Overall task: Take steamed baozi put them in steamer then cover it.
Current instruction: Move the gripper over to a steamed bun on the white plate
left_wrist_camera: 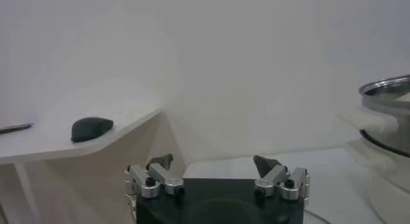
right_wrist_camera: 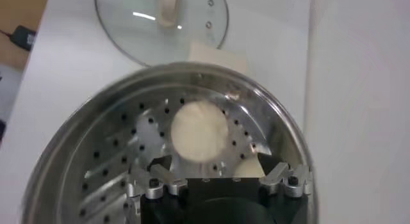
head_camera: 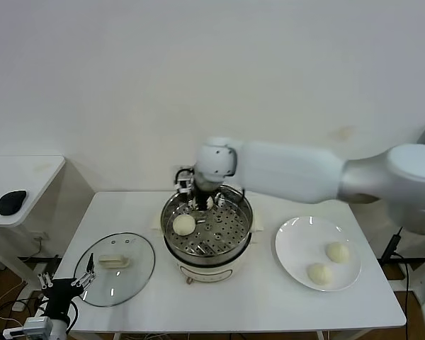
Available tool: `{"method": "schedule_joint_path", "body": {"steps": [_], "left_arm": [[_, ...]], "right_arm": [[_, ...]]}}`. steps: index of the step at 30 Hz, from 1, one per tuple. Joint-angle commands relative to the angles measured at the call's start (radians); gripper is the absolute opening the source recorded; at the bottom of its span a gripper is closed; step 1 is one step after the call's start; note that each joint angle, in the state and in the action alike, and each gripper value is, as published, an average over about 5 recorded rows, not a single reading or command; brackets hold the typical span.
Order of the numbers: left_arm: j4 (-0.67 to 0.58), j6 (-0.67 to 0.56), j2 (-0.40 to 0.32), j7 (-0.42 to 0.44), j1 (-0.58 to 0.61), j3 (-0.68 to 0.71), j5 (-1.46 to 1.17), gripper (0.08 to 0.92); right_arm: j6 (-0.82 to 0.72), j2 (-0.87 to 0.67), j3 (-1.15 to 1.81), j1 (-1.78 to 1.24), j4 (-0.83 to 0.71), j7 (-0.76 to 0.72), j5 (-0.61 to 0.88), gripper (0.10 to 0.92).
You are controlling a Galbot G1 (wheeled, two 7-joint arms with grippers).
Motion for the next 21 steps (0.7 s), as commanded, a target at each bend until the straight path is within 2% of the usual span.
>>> {"method": "schedule_joint_path", "body": {"steps": [1,8,14,21], "left_arm": [[0.003,0.0,0.002,0.0,0.0,0.002,0.001,0.823],[0.01,-0.002,0.006,0.001,0.005,0.006,0.003,0.823],[0.011,-0.002,0.005,0.002,0.01,0.013,0.007,0.823],[0.014,-0.003,-0.005,0.001,0.021,0.021,0.016,0.823]], "right_arm": [[0.145,-0.413,-0.068,0.122,0.245,-0.207,-0.157,0.823],[0.33,-0.678,-0.079,0.029,0.284,-0.266,-0.321,0.823],[0.394,-0.772,-0.042,-0.115,0.267,-0.271,-0.449,0.823],[0.441,-0.806,0.07,-0.326,0.211,-0.235,-0.543,0.823]]}}
